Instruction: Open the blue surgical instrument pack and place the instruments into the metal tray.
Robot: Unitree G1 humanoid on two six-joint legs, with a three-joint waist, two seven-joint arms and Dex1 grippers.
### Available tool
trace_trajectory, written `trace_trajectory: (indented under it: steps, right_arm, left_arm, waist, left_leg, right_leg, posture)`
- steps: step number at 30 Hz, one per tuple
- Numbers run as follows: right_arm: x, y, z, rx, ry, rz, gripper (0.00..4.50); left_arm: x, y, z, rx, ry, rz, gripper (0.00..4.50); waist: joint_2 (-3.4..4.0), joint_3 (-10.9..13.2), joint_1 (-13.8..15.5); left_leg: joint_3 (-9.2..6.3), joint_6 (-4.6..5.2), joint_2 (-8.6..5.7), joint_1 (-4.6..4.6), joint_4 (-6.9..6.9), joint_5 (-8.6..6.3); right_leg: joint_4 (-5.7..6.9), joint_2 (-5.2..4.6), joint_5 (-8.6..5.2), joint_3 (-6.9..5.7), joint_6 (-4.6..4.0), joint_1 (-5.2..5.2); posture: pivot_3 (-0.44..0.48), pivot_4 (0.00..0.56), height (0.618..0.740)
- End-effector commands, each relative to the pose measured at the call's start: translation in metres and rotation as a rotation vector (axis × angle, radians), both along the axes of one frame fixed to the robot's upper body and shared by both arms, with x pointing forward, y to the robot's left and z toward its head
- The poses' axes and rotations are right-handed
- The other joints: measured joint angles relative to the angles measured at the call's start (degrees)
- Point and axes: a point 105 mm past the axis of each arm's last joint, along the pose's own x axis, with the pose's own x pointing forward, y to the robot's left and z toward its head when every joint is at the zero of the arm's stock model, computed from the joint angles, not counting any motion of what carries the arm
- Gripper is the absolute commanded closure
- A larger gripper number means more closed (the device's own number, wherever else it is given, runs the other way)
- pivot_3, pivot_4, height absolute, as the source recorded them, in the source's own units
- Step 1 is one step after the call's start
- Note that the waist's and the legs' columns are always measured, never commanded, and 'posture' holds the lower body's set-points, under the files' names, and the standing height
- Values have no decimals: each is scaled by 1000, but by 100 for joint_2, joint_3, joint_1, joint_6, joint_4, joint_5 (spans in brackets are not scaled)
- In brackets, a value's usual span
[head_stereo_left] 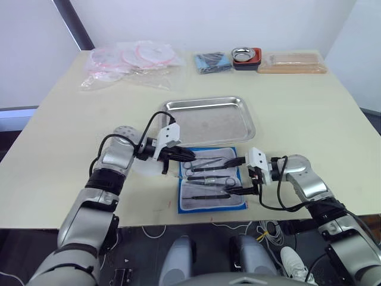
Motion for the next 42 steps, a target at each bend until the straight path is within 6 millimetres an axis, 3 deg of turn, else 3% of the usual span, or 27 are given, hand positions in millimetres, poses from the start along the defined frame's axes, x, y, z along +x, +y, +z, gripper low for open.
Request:
trace_trajectory:
  steps: [1, 9, 28, 42]
  right_arm:
    - [-16, -19, -52, -187, 177, -39, 0]
    - [-17, -18, -54, -188, 184, -38, 0]
    - [-15, -18, -54, -190, 180, -39, 0]
    - [-14, -19, -54, -191, 178, -42, 0]
  left_arm:
    - [2, 5, 15, -4, -52, 13, 4403]
    - [-1, 17, 29, 32, -55, 39, 4403]
    - [-14, 55, 35, 69, -80, 157, 4403]
    - [-37, 72, 53, 66, -66, 200, 4403]
  waist:
    - [0, 0, -1]
    - [0, 0, -48]
    - [1, 1, -70]
    - [3, 2, -76]
  left_leg:
    - [0, 0, 0, 0, 0, 0]
    - [0, 0, 0, 0, 0, 0]
    - [0, 0, 5, 1, -1, 0]
    - [-14, -1, 10, 3, -4, -1]
  right_leg:
    - [0, 0, 0, 0, 0, 0]
    - [0, 0, -12, 0, -21, 0]
    - [-3, -1, -13, 0, -23, 0]
    - [-8, -3, -14, 3, -24, -1]
  posture:
    - [0, 150, 740]
    - [0, 150, 740]
    - [0, 150, 740]
    - [0, 150, 740]
